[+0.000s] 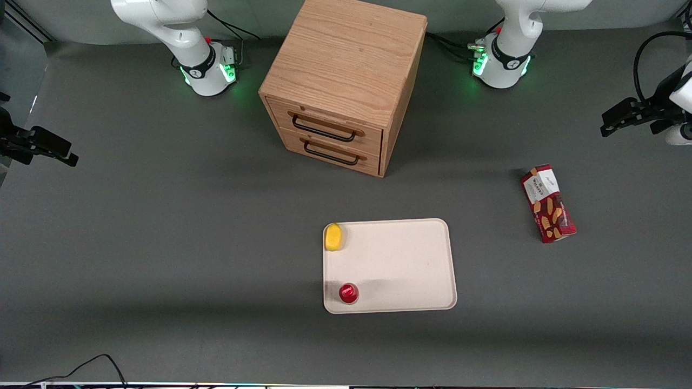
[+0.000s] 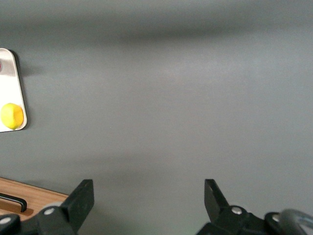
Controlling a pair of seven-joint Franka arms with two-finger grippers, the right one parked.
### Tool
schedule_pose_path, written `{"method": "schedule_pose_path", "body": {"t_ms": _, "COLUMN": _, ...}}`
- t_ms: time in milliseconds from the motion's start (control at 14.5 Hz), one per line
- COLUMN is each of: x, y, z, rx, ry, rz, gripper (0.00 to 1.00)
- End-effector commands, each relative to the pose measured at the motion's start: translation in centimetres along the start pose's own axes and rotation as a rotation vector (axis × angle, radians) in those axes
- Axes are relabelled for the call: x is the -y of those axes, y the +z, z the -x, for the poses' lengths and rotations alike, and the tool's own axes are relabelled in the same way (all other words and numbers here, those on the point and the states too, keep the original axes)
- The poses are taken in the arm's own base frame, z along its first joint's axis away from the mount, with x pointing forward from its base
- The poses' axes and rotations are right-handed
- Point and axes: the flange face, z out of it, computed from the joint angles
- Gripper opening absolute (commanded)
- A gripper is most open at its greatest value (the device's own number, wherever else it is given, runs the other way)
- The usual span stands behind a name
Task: Place red cookie box on tray
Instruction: 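Move the left gripper toward the red cookie box, then lower the left gripper over the red cookie box and close on it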
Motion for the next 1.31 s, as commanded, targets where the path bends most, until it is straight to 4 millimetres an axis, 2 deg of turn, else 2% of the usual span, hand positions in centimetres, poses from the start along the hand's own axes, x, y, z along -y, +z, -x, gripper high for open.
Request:
{"method": "schedule_pose_path", "body": {"t_ms": 0, "x": -0.4, "y": -0.8, "z": -0.3, "rx": 0.015, "ry": 0.019, "rz": -0.012, "gripper": 1.00}}
{"method": "schedule_pose_path", "body": {"t_ms": 207, "x": -0.2, "y": -0.3, "z": -0.6, "rx": 0.044, "ry": 0.011, "rz": -0.013, "gripper": 1.00}}
{"method": "schedule_pose_path", "body": {"t_ms": 276, "x": -0.4, "y": 0.8, "z": -1.2, "rx": 0.068, "ry": 0.033, "rz": -0.017, "gripper": 1.00}}
{"method": "schedule_pose_path", "body": {"t_ms": 414, "x": 0.1, "y": 5.0, "z": -2.3, "rx": 0.126, "ry": 0.042, "rz": -0.018, "gripper": 1.00}}
{"method": "schedule_pose_path", "body": {"t_ms": 483, "x": 1.0, "y": 8.0, "z": -2.8, "rx": 0.144, "ry": 0.024, "rz": -0.010, "gripper": 1.00}}
{"method": "schedule_pose_path", "body": {"t_ms": 621, "x": 1.6, "y": 14.5, "z": -3.6, "rx": 0.144, "ry": 0.007, "rz": -0.009, "gripper": 1.00}}
{"method": "schedule_pose_path", "body": {"t_ms": 828, "x": 3.1, "y": 22.1, "z": -4.6, "rx": 0.098, "ry": -0.050, "rz": 0.020, "gripper": 1.00}}
{"method": "schedule_pose_path", "body": {"t_ms": 1034, "x": 3.0, "y": 27.4, "z": -5.6, "rx": 0.071, "ry": -0.089, "rz": 0.062, "gripper": 1.00}}
{"method": "schedule_pose_path", "body": {"t_ms": 1241, "x": 3.1, "y": 31.6, "z": -4.2, "rx": -0.003, "ry": -0.075, "rz": 0.061, "gripper": 1.00}}
